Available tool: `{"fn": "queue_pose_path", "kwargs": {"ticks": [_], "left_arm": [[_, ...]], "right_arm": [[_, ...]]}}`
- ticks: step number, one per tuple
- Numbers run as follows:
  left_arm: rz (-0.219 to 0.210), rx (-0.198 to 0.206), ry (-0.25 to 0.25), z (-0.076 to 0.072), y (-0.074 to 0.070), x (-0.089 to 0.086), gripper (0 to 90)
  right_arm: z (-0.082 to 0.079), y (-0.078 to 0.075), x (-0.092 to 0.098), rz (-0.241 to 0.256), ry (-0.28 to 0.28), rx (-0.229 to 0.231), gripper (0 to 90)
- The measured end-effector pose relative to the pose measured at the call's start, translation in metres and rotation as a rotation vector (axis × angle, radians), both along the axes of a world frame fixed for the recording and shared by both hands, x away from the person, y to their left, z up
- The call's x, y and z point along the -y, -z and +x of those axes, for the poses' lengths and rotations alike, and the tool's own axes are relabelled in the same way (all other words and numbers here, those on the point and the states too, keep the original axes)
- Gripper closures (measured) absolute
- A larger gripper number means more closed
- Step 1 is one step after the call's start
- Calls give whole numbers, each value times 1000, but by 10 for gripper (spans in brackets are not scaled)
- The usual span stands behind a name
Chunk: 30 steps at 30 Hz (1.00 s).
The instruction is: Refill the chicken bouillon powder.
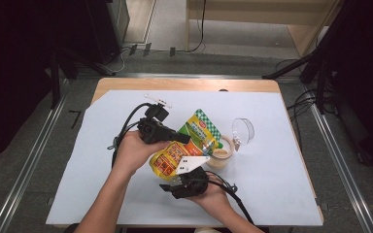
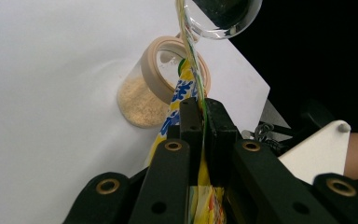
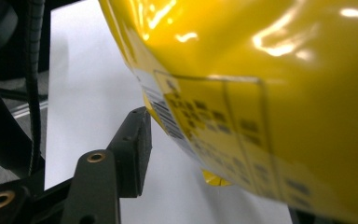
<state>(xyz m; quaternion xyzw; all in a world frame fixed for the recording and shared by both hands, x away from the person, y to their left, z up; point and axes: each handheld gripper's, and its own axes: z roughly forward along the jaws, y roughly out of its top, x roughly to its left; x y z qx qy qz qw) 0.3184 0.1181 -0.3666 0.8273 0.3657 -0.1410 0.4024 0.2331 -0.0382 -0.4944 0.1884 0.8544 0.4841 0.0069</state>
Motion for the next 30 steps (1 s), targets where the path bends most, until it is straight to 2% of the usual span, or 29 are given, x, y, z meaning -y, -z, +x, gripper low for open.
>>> {"fn": "queue_pose_path", "kwargs": {"ticks": [5,8,10,13,15,17,26,30], "left_arm": [[-5,8,13,1,2,-5,883],[-16,6,15,2,2,-10,884],[-28,4,21,3,4,-14,886],[-72,-24,41,5,6,-21,886],[-96,-26,47,6,8,-24,886],[-99,-29,47,7,8,-27,886],[-128,-5,41,7,6,-35,887],[-134,35,31,8,4,-40,889]], "right_arm": [[3,0,4,39,-1,-24,434],[5,0,7,47,14,-18,428],[5,0,9,51,24,-14,427],[5,0,10,50,31,-17,427],[6,0,10,50,35,-11,428],[6,0,11,51,33,-5,428],[6,-2,14,61,47,3,432],[7,-3,15,55,60,4,435]]}}
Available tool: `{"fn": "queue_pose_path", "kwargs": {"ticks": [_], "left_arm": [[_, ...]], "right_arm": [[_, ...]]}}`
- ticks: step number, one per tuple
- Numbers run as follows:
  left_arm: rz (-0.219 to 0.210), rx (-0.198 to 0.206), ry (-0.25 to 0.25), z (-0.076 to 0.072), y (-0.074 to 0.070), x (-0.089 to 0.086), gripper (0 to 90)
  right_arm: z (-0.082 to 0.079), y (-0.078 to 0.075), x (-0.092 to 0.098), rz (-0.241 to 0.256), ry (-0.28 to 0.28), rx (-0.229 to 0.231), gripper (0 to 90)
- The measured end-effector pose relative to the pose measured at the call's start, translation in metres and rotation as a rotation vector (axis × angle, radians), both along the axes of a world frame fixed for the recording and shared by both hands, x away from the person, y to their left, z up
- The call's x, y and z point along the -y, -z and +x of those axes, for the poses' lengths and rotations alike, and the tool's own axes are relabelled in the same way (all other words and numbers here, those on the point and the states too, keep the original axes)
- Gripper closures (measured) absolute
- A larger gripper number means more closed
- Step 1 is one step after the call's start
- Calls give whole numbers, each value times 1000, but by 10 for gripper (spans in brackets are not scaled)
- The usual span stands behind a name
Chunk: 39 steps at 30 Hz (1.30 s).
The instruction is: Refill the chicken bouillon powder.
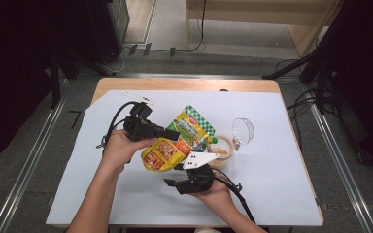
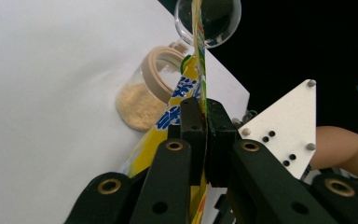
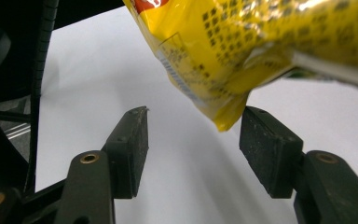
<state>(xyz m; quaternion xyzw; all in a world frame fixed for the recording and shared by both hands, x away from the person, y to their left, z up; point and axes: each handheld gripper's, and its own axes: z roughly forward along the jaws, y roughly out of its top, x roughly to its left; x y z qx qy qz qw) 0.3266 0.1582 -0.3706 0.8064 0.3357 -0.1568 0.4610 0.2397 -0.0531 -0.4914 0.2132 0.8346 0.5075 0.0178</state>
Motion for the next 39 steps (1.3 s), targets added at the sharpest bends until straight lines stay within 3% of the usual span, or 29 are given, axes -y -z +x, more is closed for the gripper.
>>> {"fn": "queue_pose_path", "kwargs": {"ticks": [13,17,23,25,28,29,33,39], "left_arm": [[-42,53,-86,14,4,-17,888],[-43,113,-136,21,8,-18,888],[-32,159,-174,31,22,-20,886],[-32,164,-176,34,28,-22,885],[-27,125,-180,38,38,-25,886],[-46,130,-191,38,40,-26,888],[-59,118,-199,37,41,-32,887],[-35,120,-221,31,40,-43,882]], "right_arm": [[-4,-1,0,10,-9,-9,440],[-4,-2,2,18,-8,-6,441],[-3,-3,6,19,5,-5,441],[-3,-4,8,20,9,-3,442],[-2,-4,10,26,12,-8,444],[-1,-4,10,25,15,-7,445],[-2,-4,11,24,14,-12,447],[-3,-6,10,28,11,-10,450]]}}
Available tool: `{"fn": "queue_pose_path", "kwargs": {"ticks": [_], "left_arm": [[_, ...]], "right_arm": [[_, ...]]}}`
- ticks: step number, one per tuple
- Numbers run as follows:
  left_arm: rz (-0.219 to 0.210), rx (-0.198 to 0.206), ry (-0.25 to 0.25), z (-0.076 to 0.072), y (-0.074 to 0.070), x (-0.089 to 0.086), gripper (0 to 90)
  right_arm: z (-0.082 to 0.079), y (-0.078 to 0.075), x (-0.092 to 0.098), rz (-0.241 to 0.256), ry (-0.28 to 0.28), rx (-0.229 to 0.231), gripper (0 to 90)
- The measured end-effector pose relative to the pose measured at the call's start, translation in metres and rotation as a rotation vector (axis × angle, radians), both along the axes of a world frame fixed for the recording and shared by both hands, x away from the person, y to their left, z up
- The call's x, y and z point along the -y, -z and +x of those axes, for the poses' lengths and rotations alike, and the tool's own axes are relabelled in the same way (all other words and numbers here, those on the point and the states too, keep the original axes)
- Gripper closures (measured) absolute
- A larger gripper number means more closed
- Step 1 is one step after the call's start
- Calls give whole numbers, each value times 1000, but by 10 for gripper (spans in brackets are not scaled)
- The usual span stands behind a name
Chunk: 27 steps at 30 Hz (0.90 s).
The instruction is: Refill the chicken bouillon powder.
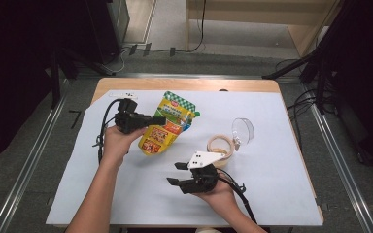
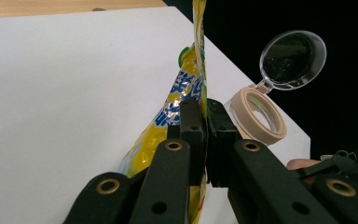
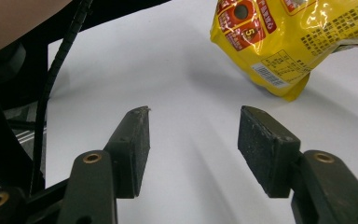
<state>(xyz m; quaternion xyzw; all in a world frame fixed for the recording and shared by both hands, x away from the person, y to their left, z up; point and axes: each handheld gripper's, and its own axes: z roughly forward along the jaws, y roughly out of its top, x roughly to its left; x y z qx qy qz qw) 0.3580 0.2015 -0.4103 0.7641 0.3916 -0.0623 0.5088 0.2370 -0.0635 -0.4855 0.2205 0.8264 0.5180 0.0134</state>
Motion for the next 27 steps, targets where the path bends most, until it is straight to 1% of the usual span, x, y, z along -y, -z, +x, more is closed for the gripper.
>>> {"fn": "queue_pose_path", "kwargs": {"ticks": [3,5,7,12,14,16,19,21,23,25,26,27], "left_arm": [[-3,-8,4,-4,0,-4,878],[10,-2,11,-7,-1,-6,874],[13,2,11,-11,-1,-9,872],[18,-2,-3,-19,-1,-17,864],[10,-3,-10,-24,0,-23,858],[4,-11,-9,-27,1,-27,854],[16,-6,-13,-35,1,-31,851],[12,-10,-10,-40,1,-35,845],[12,-3,-8,-43,1,-38,830],[26,17,-8,-46,0,-38,801],[29,24,-13,-47,-1,-38,781],[37,25,-7,-47,-2,-39,774]], "right_arm": [[1,-1,1,5,2,4,451],[1,-2,2,5,5,6,452],[2,-2,2,6,8,3,453],[2,-3,2,3,6,8,453],[2,-4,1,6,3,11,453],[2,-5,0,6,1,11,454],[3,-5,0,7,-2,9,453],[4,-4,0,5,1,9,454],[4,-5,0,3,2,7,453],[4,-5,0,3,0,11,453],[4,-5,0,3,2,12,454],[4,-5,0,5,2,12,455]]}}
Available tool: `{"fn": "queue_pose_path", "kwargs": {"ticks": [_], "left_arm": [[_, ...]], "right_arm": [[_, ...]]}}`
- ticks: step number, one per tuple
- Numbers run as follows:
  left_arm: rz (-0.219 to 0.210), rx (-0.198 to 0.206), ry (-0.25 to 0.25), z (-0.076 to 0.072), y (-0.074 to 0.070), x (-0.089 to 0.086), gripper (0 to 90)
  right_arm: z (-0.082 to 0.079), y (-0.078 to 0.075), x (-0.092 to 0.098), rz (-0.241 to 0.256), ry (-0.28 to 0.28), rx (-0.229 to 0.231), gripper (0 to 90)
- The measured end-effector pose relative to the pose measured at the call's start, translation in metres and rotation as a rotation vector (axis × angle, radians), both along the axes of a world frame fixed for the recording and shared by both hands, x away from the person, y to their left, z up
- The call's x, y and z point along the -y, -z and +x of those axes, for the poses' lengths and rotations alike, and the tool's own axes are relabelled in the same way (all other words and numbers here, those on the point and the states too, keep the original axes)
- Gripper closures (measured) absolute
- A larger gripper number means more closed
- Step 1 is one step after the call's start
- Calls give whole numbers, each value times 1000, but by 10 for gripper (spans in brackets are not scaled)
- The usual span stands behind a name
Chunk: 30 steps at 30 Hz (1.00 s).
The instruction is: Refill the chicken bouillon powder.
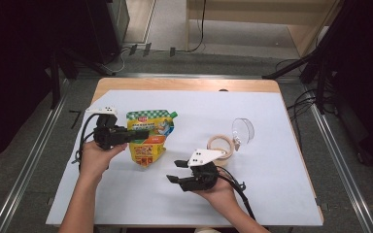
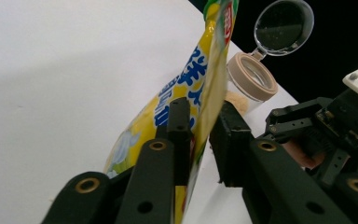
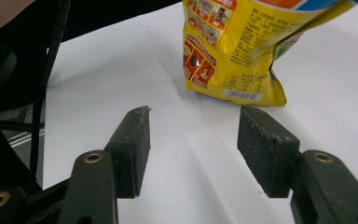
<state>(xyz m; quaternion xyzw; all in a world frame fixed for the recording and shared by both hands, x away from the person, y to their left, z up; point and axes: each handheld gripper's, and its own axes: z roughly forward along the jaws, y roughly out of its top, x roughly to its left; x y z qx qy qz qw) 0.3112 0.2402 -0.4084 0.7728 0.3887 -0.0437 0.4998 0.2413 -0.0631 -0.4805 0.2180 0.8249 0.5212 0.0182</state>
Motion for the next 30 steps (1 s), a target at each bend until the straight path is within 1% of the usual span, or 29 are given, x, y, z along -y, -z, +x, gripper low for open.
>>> {"fn": "queue_pose_path", "kwargs": {"ticks": [1,3,5,6,8,9,13,15,17,18,19,20,21,22,23,25,27,30], "left_arm": [[-5,5,7,-1,-1,0,769],[-34,13,19,-2,-4,0,717],[-19,37,22,-4,-9,2,703],[1,51,20,-5,-13,3,703],[10,57,17,-7,-18,5,694],[14,62,17,-8,-21,5,689],[13,80,1,-12,-33,4,662],[23,88,-7,-13,-39,2,657],[16,104,-16,-14,-45,0,655],[11,104,-24,-15,-47,-1,654],[15,107,-31,-15,-49,-2,652],[29,106,-50,-16,-51,-3,650],[36,86,-78,-15,-54,-5,646],[35,69,-87,-15,-56,-6,642],[30,68,-96,-15,-59,-7,634],[48,96,-99,-16,-64,-8,601],[60,101,-101,-16,-66,-10,569],[59,104,-114,-15,-67,-14,523]], "right_arm": [[0,0,0,-1,-1,1,455],[1,0,0,-3,-3,2,455],[0,-1,0,-5,-4,1,462],[1,-1,1,-6,-4,1,466],[1,-2,1,-11,2,-1,468],[2,-3,2,-13,9,-10,468],[5,-8,5,-20,26,-19,472],[6,-11,7,-31,35,-18,476],[7,-16,9,-45,33,-16,477],[7,-17,9,-50,32,-22,477],[8,-19,10,-55,32,-22,477],[8,-20,10,-58,30,-28,478],[9,-21,11,-60,28,-32,478],[10,-22,13,-59,24,-41,479],[10,-23,14,-63,25,-41,479],[12,-25,16,-63,25,-50,480],[14,-26,18,-63,30,-51,480],[17,-29,21,-64,30,-62,481]]}}
